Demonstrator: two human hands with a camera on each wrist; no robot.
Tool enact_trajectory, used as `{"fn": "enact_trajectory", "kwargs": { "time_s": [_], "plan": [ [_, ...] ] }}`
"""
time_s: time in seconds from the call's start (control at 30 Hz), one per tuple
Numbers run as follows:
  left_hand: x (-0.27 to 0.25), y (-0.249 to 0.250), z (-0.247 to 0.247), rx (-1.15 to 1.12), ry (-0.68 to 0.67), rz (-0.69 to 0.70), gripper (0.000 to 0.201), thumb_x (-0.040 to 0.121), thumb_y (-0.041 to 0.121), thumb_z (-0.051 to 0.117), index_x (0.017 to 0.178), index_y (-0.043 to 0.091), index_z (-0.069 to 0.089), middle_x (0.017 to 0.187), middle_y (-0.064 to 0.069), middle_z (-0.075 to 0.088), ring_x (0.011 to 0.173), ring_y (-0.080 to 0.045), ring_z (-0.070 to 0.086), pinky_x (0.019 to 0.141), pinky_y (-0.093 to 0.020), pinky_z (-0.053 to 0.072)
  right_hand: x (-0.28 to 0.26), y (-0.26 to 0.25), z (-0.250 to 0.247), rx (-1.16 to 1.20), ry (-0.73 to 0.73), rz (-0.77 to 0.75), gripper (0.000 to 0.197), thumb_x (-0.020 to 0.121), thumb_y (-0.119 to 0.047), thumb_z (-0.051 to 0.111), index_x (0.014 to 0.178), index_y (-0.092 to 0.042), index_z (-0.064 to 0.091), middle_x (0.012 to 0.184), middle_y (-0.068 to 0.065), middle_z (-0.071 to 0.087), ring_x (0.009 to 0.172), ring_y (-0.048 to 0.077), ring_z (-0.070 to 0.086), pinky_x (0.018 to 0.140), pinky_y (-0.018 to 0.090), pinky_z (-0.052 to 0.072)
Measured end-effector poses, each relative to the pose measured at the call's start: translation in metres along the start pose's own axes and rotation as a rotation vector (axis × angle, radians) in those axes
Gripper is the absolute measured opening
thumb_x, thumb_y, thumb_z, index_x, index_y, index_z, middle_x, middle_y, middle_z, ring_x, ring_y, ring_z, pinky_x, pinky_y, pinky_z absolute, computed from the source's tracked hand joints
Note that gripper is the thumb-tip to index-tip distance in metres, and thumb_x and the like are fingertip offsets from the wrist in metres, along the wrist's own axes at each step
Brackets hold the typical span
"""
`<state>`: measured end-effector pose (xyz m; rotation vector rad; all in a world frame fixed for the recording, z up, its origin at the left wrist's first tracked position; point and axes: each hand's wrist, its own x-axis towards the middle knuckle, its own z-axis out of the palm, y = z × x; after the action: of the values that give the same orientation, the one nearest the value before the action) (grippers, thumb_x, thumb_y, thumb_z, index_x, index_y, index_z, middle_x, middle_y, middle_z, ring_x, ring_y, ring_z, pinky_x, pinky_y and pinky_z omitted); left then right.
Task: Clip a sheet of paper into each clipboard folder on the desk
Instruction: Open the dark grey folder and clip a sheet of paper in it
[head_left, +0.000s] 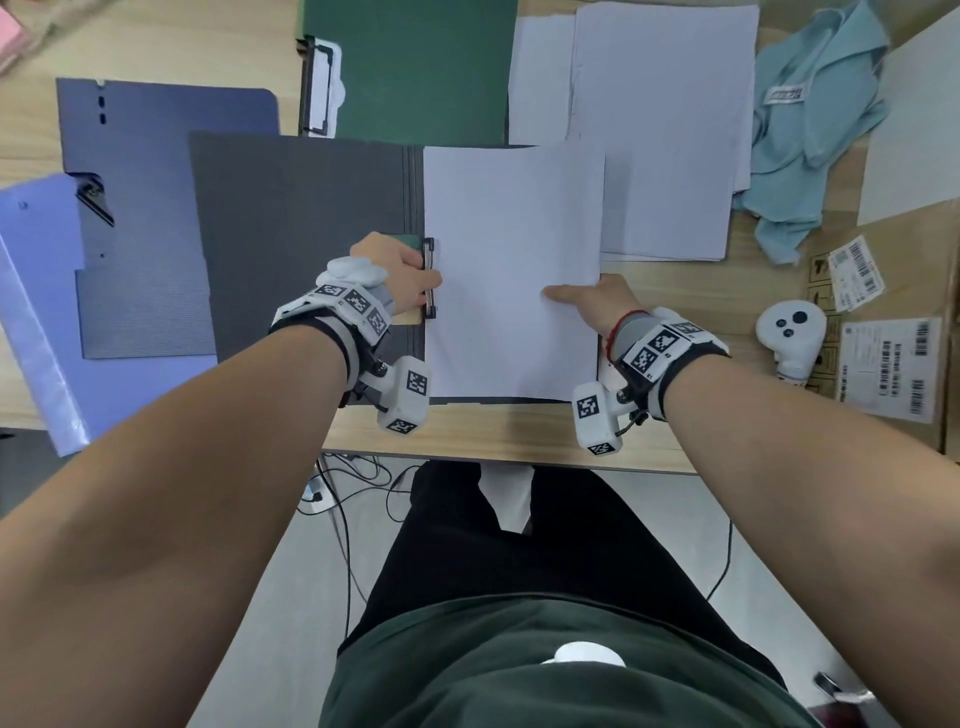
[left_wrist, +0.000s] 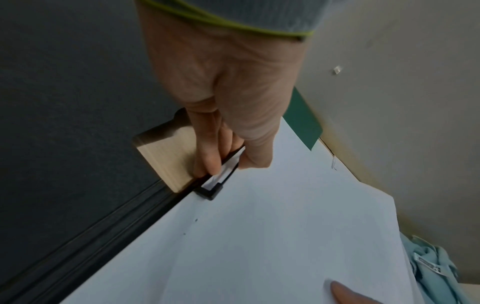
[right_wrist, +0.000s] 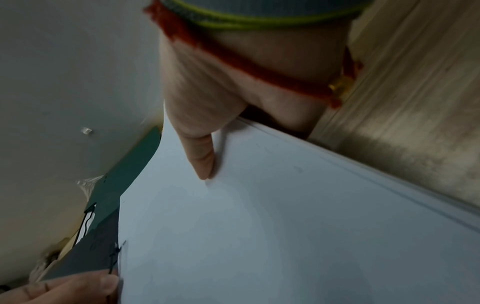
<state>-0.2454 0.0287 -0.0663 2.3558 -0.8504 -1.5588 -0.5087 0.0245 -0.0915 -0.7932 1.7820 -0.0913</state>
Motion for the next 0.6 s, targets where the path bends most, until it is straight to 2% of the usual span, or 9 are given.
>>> {"fn": "enact_trajectory", "kwargs": {
  "time_s": [0.07,0.13,0.23,0.33,0.4,0.43,0.5,0.53,0.6],
  "plan": [
    [-0.001,0.001,0.000,0.037,0.008,0.001,0.010,0.072,0.019,0.077,0.077,0.019,0.069,0.089,-0.007,0.077,0.069,-0.017,0.075,0.080,-0.041,0.061,0.008,0.004,-0.002,0.004,-0.017,-0.008,0.112,0.037,-0.061,0.082,0.129,-0.004,0.055,0.121,0.008,0.065,0.107,0.026,0.064,0.098,0.042,0.051],
    [0.000,0.001,0.001,0.086,0.007,-0.010,0.017,0.065,0.027,0.077,0.080,0.020,0.072,0.082,-0.002,0.077,0.071,-0.018,0.076,0.080,-0.041,0.061,-0.005,-0.004,-0.003,-0.003,-0.024,-0.002,0.111,0.041,-0.060,0.082,0.131,-0.003,0.052,0.124,0.008,0.062,0.111,0.027,0.062,0.099,0.042,0.049],
    [0.003,0.002,0.005,0.143,0.045,-0.001,0.023,0.052,0.035,0.073,0.070,0.022,0.069,0.080,0.003,0.074,0.077,-0.023,0.076,0.079,-0.043,0.060,-0.019,-0.014,-0.002,-0.048,-0.012,-0.001,0.090,0.065,-0.053,0.081,0.129,0.000,0.047,0.121,0.008,0.057,0.110,0.026,0.057,0.095,0.036,0.046],
    [-0.001,0.009,0.008,0.272,0.080,0.015,0.025,0.051,0.039,0.069,0.067,0.019,0.067,0.076,0.002,0.074,0.064,-0.019,0.072,0.074,-0.039,0.061,-0.011,-0.012,-0.001,-0.120,-0.008,-0.020,0.079,0.080,-0.052,0.072,0.130,0.003,0.045,0.115,0.008,0.055,0.102,0.024,0.055,0.083,0.032,0.042],
    [-0.002,0.013,0.009,0.384,0.100,0.011,0.025,0.057,0.040,0.070,0.071,0.019,0.068,0.071,0.003,0.072,0.054,-0.016,0.064,0.065,-0.029,0.058,-0.008,-0.012,-0.001,-0.164,-0.019,-0.022,0.081,0.084,-0.053,0.067,0.135,0.003,0.041,0.111,0.006,0.048,0.099,0.021,0.049,0.081,0.031,0.037],
    [-0.002,0.016,0.010,0.439,0.126,0.006,0.025,0.060,0.040,0.071,0.074,0.019,0.067,0.069,0.004,0.070,0.051,-0.015,0.059,0.059,-0.025,0.052,-0.007,-0.012,-0.001,-0.177,-0.025,-0.017,0.083,0.086,-0.053,0.065,0.139,0.003,0.037,0.114,0.006,0.046,0.102,0.021,0.048,0.082,0.031,0.036],
    [0.000,0.019,0.014,0.543,0.167,-0.008,0.025,0.064,0.041,0.072,0.077,0.020,0.065,0.068,0.004,0.062,0.049,-0.015,0.049,0.057,-0.022,0.044,-0.005,-0.012,0.000,-0.197,-0.032,-0.017,0.085,0.088,-0.053,0.062,0.145,0.002,0.030,0.131,0.012,0.047,0.120,0.026,0.048,0.085,0.031,0.035],
    [0.001,0.020,0.016,0.578,0.165,-0.016,0.027,0.066,0.041,0.073,0.078,0.019,0.063,0.068,0.002,0.060,0.050,-0.016,0.048,0.057,-0.023,0.043,-0.005,-0.013,0.000,-0.214,-0.027,-0.031,0.085,0.089,-0.052,0.061,0.146,0.002,0.029,0.141,0.014,0.044,0.127,0.029,0.046,0.086,0.031,0.035],
    [0.004,0.021,0.019,0.615,0.142,-0.028,0.029,0.069,0.040,0.073,0.076,0.017,0.057,0.067,0.001,0.055,0.053,-0.017,0.047,0.056,-0.023,0.042,-0.006,-0.015,0.001,-0.242,-0.021,-0.047,0.082,0.091,-0.049,0.060,0.147,0.002,0.027,0.147,0.015,0.040,0.131,0.031,0.044,0.086,0.030,0.035]
  ]
}}
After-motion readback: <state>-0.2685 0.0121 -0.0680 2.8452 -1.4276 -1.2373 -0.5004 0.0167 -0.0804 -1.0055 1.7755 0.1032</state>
